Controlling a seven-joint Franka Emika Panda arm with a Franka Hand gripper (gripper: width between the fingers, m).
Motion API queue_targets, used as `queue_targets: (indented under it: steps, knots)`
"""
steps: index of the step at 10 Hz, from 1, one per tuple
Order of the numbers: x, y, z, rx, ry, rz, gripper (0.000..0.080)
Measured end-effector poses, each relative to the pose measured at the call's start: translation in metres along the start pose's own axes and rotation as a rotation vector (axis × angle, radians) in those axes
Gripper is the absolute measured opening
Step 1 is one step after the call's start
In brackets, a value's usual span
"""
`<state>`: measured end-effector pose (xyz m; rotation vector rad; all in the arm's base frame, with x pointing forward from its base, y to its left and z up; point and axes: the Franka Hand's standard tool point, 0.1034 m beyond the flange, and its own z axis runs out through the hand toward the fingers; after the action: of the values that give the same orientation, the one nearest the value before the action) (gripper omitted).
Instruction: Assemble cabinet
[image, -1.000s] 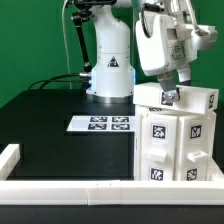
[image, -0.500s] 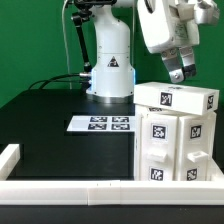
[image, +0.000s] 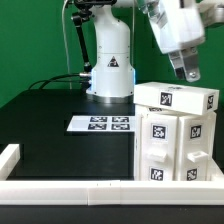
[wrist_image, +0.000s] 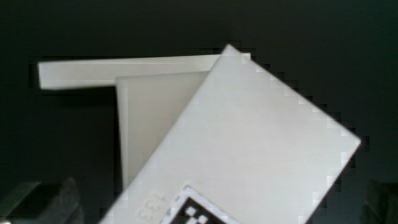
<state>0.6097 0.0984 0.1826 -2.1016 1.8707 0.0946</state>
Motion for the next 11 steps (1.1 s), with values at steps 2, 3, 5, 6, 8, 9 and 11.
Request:
queue_targets:
  steps: [2, 3, 5, 6, 8, 9, 11]
  knots:
    - [-0.0027, -0.0086, -0.0004, -0.047, -0.034, -0.215, 0.0797]
    - [-0.0017, -0.0095, 0.0004, -0.041, -0.031, -0.294, 0.0797]
    - [-0.0013, -0.0091, 0.0009, -0.04, -0.034, -0.447, 0.0797]
    - [-0.0009, -0.0082, 0.0012, -0.047, -0.032, -0.523, 0.0797]
    - [0.0016, -0.0053, 0.001, -0.092, -0.007, -0.871, 0.0797]
    - [0.0023, -0.0039, 0.0006, -0.126, -0.013, -1.022, 0.0797]
    - [0.0006, -0.0105, -0.0012, -0.209, -0.025, -1.305, 0.0797]
